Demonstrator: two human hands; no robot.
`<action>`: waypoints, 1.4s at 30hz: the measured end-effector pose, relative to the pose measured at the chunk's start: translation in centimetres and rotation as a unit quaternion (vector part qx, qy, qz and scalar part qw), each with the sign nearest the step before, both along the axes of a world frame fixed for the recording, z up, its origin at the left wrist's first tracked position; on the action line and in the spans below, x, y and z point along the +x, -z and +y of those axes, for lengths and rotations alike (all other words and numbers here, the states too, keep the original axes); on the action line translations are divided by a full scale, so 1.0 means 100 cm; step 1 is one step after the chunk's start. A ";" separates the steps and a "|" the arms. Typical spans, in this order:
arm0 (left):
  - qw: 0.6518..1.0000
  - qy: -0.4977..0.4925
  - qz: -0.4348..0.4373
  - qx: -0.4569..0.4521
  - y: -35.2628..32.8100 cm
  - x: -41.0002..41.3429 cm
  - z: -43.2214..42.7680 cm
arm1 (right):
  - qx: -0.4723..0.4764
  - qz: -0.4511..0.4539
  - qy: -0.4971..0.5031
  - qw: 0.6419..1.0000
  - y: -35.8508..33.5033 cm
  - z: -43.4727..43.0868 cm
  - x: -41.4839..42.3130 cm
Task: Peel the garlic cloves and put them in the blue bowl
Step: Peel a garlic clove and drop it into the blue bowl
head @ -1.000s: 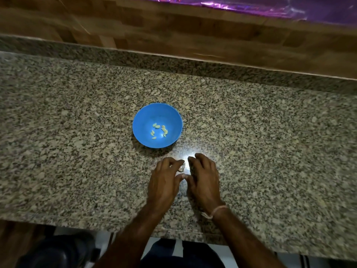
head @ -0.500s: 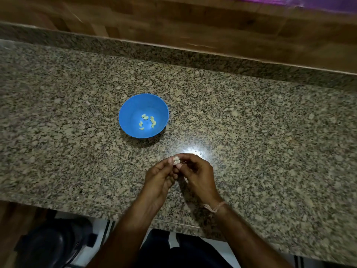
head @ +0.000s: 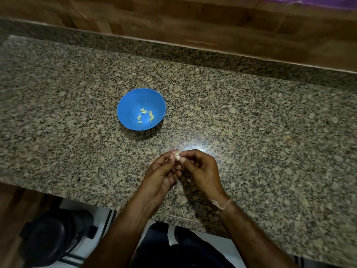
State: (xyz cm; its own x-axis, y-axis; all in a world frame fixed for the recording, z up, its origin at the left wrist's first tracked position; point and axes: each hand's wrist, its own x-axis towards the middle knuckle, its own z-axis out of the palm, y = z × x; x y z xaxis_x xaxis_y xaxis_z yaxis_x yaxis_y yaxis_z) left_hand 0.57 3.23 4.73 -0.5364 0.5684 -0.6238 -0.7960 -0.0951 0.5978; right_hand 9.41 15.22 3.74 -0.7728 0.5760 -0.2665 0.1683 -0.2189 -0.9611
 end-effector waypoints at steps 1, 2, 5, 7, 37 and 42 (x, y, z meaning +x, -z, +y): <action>1.000 0.002 0.003 0.001 0.000 0.001 0.000 | -0.002 0.003 -0.005 1.000 -0.002 0.000 0.002; 1.000 0.007 0.007 0.000 0.000 0.002 0.001 | -0.003 0.007 -0.009 1.000 -0.003 0.001 0.004; 1.000 0.011 0.017 -0.009 -0.002 0.005 0.002 | 0.002 0.008 -0.012 1.000 -0.007 0.001 0.008; 1.000 0.001 0.028 -0.015 -0.001 0.006 0.003 | 0.016 0.005 -0.014 1.000 -0.008 0.000 0.010; 0.988 0.012 0.144 -0.049 0.002 0.016 0.008 | 0.137 -0.062 -0.019 0.988 -0.014 0.007 0.009; 0.978 0.018 0.175 -0.111 0.009 0.016 0.007 | 0.151 -0.102 -0.038 0.983 -0.006 0.007 0.003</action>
State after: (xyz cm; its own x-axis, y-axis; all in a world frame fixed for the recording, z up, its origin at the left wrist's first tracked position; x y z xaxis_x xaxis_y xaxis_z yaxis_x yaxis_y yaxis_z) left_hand 2.14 3.96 3.85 -0.7216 0.4621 -0.5155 -0.5386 0.0932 0.8374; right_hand 9.67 15.95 4.30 -0.7649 0.5957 -0.2452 0.3681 0.0917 -0.9253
